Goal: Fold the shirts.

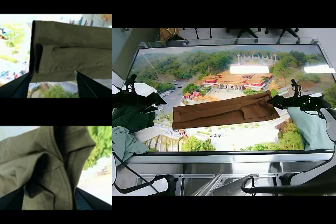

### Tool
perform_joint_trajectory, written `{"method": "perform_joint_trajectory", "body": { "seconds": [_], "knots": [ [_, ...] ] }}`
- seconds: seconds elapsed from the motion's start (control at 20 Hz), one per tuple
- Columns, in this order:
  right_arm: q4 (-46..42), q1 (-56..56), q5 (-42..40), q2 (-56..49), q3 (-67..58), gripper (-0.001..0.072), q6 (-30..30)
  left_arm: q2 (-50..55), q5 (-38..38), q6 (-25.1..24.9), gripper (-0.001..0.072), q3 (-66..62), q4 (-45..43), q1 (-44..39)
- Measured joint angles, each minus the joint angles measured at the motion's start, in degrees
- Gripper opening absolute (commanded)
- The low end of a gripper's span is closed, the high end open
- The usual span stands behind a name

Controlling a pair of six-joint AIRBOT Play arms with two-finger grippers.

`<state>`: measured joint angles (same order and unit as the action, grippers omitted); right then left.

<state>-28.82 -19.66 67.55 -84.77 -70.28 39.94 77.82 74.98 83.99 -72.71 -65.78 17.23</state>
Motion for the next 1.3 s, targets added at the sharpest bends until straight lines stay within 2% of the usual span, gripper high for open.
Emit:
{"method": "perform_joint_trajectory", "body": {
  "seconds": [0.2,0.25,0.3,0.35,0.4,0.45,0.7,0.75,0.9,1.05,1.3],
  "knots": [
    [0.6,2.1,1.2,-0.1,-0.1,0.0681,-0.6,-2.9,-1.3,0.0,0.0607,3.7,1.3,-0.4],
    [0.7,3.1,1.4,-0.1,-0.1,0.0555,-0.8,-3.3,-2.1,0.0,0.0584,4.7,2.3,-0.9],
    [0.8,4.3,1.5,-0.1,-0.1,0.0382,-0.9,-3.6,-3.0,0.0,0.0427,5.4,3.1,-1.5],
    [0.8,5.5,1.7,-0.1,-0.1,0.0241,-1.0,-3.6,-3.9,-0.1,0.0235,6.0,3.8,-2.5],
    [0.8,6.5,1.8,-0.1,-0.1,0.0046,-1.0,-3.4,-4.6,-0.4,0.0103,6.4,4.3,-3.5],
    [0.9,7.5,1.8,-0.1,-0.1,0.002,-1.4,-2.9,-5.2,-0.9,0.0045,6.7,4.7,-4.9],
    [0.9,9.2,2.2,1.7,-0.1,0.0019,-2.1,1.2,-8.5,-2.4,0.0042,7.3,5.7,-13.4],
    [0.9,9.0,2.3,2.6,-0.1,0.002,-2.1,2.3,-9.6,-2.6,0.001,7.3,5.7,-15.5],
    [0.5,8.1,3.2,6.2,-0.1,0.002,-1.3,6.4,-13.5,-3.1,0.0012,7.3,7.0,-22.4],
    [-1.4,7.1,5.0,10.0,-0.1,0.0019,0.9,12.1,-19.0,-5.2,0.0011,6.5,12.0,-30.3],
    [-3.9,4.4,9.6,16.5,-0.3,0.0019,4.4,23.5,-23.7,-7.1,0.0012,-3.8,16.0,-42.2]
  ]
}}
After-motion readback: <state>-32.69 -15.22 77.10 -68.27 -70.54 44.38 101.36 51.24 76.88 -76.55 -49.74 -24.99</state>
